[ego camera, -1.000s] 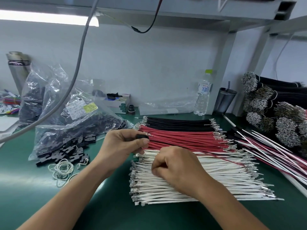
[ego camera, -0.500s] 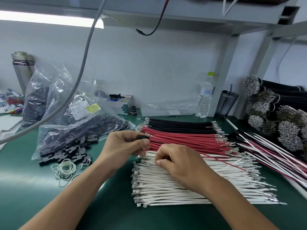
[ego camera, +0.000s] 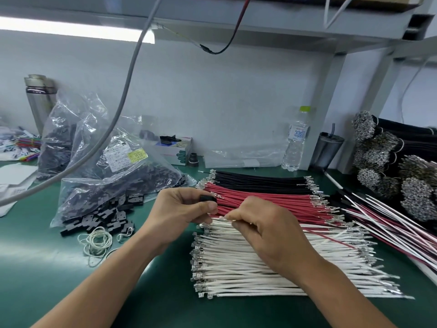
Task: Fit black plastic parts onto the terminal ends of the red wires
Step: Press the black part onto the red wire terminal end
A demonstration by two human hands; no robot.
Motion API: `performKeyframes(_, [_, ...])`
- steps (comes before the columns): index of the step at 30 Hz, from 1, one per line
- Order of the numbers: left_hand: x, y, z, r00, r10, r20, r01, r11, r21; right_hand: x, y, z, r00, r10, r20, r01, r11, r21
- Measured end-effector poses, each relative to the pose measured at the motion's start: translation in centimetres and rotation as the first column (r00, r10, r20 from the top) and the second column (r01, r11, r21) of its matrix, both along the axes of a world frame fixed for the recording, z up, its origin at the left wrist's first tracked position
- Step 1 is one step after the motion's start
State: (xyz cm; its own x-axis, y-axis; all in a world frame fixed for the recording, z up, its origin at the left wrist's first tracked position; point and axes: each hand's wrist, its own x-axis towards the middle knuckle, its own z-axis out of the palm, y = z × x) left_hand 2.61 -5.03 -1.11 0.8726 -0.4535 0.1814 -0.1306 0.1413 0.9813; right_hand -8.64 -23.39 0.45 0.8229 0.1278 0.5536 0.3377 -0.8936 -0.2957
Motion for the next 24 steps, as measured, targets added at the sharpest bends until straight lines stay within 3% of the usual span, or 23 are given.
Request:
performKeyframes(13, [-0.3, 0.3, 0.8, 0.990, -0.137, -0.022, 0.135, 0.987, -0.090, 1.0, 0.6, -0.5, 0.987, -0.037, 0.154, -0.025, 0.925, 0.379])
performKeyframes(16, [-0.3, 0.3, 0.7, 0.990, -0.133, -0.038, 0.129, 0.987, -0.091, 0.8, 0.8, -0.5, 0.980, -0.080, 0.184, 0.008, 0.932, 0.362])
performKeyframes(19, [-0.2, 0.2, 0.7, 0.990, -0.137, -0.038, 0.134, 0.988, -0.083, 0.6, 1.0, -0.5, 0.957, -0.164, 0.238, 0.106, 0.965, 0.239])
performKeyframes(24, [-0.3, 0.1, 0.6, 0.988, -0.147, -0.041, 0.143, 0.986, -0.089, 0.4, 1.0, -0.5, 0.951, -0.176, 0.256, 0.125, 0.971, 0.203])
